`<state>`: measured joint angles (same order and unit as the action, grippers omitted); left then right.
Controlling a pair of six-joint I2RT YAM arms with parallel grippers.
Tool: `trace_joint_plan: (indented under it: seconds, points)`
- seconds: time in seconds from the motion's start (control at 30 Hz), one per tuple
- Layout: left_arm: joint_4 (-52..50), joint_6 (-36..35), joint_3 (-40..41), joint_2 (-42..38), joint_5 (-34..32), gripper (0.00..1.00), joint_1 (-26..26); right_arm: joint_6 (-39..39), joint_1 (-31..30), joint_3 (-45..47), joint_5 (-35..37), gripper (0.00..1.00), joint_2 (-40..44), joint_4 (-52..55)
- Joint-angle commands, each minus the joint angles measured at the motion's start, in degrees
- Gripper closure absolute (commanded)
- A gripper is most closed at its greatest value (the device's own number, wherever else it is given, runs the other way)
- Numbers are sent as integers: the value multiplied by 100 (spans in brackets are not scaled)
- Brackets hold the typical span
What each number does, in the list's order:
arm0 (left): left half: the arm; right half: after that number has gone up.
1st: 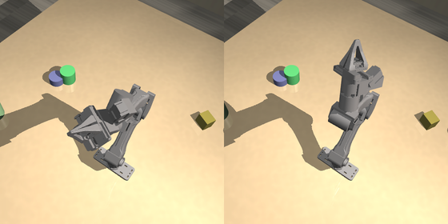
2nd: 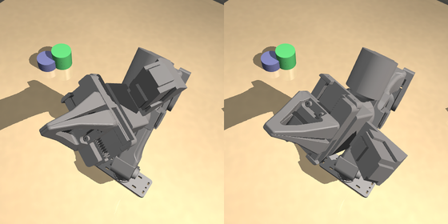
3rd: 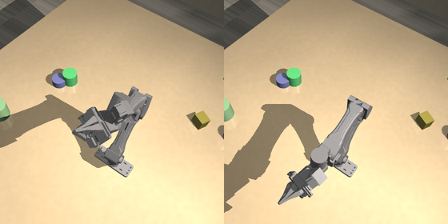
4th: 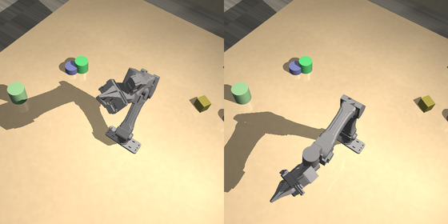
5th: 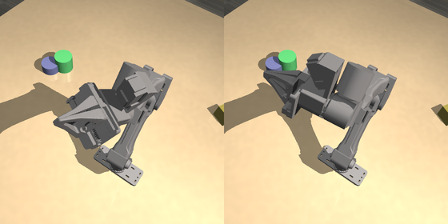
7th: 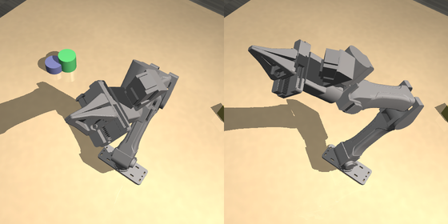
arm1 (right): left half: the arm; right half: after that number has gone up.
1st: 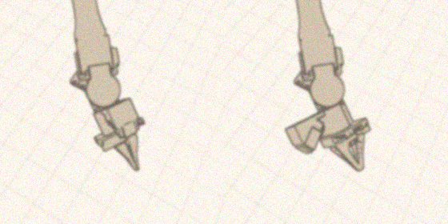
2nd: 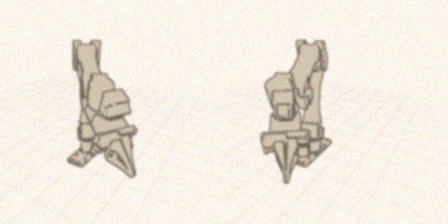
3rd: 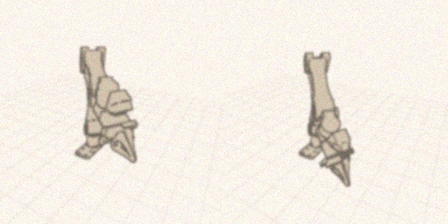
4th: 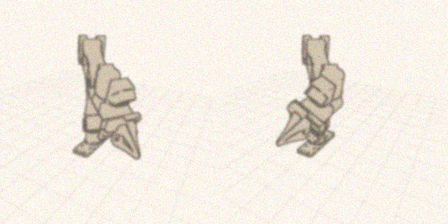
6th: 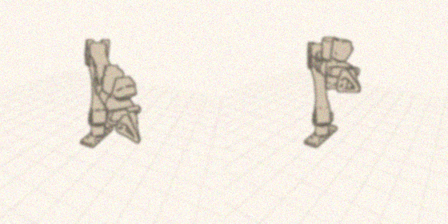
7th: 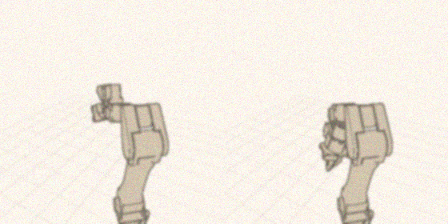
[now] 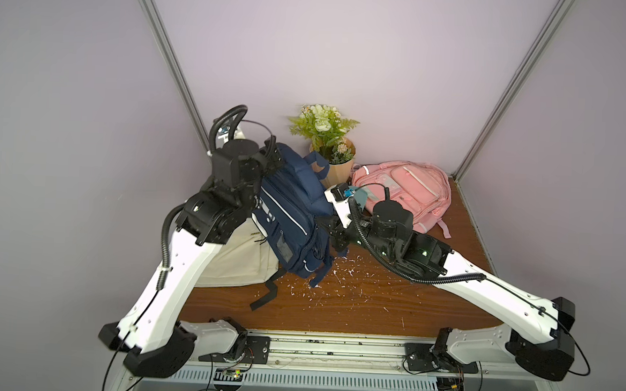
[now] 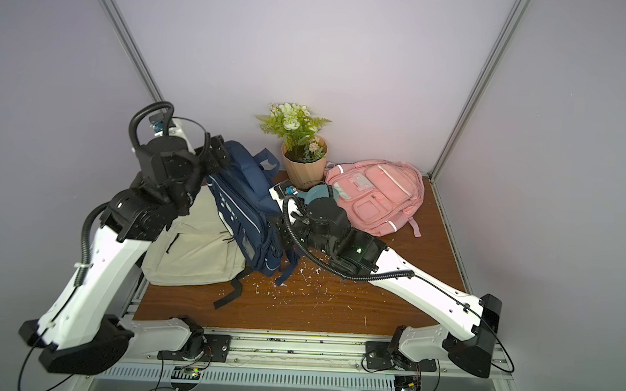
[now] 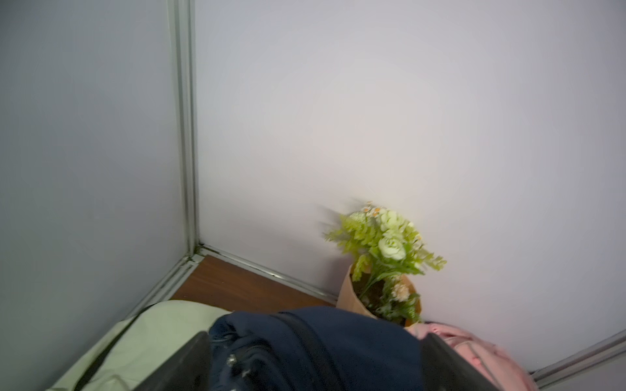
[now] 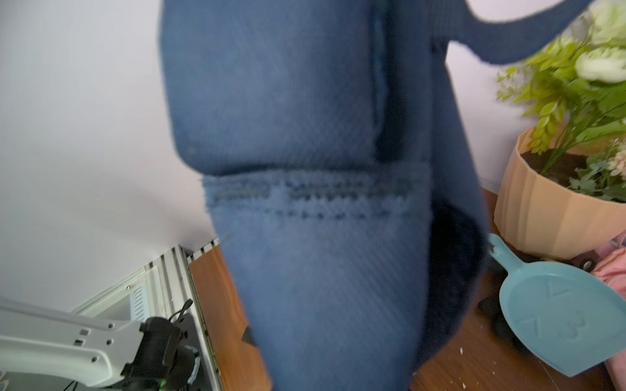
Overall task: Zip up the backpack
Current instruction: Place the backpack at the corner of the board.
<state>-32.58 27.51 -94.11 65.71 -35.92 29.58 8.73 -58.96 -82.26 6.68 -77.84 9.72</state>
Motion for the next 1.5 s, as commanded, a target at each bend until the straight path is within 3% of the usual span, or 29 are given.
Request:
trace_joint_plan:
  seconds: [0.0, 0.2, 0.37, 0.6, 0.73, 0.83, 0.93, 1.27, 1.33, 1.47]
  points:
    - [559, -374, 835, -1073, -246, 4, -48, -121, 334, -821, -212, 100, -73, -237]
    - [308, -120, 2288, -2519, -666, 4, -42, -229, 484, -1187, -1105, 100, -481, -140]
    - [129, 415, 3670, -3540, -1053, 4, -48, -547, -96, -1666, -850, 100, -687, 173]
    - [105, 1263, 5760, -4413, -18, 4, -42, -495, -215, -2070, -803, 100, -670, 279]
    - [-170, 2384, 6482, -5014, 162, 4, -46, -640, -490, -2598, -876, 100, -838, 521]
    - [-493, 2822, 6650, -5730, -172, 4, -46, -698, -739, -3026, -928, 100, -997, 720]
    - [-539, 2749, 6563, -6183, -422, 4, -47, -667, -848, -3196, -1099, 100, -1049, 736]
    - [-285, 2248, 6327, -5874, -486, 4, -45, -749, -830, -3082, -812, 100, -996, 518]
    - [-111, 2131, 6413, -5879, -409, 4, -49, -715, -651, -2991, -666, 100, -1108, 485]
    - [55, 2047, 6509, -5721, -279, 4, -49, -101, 448, -2767, -1164, 100, -1643, 274]
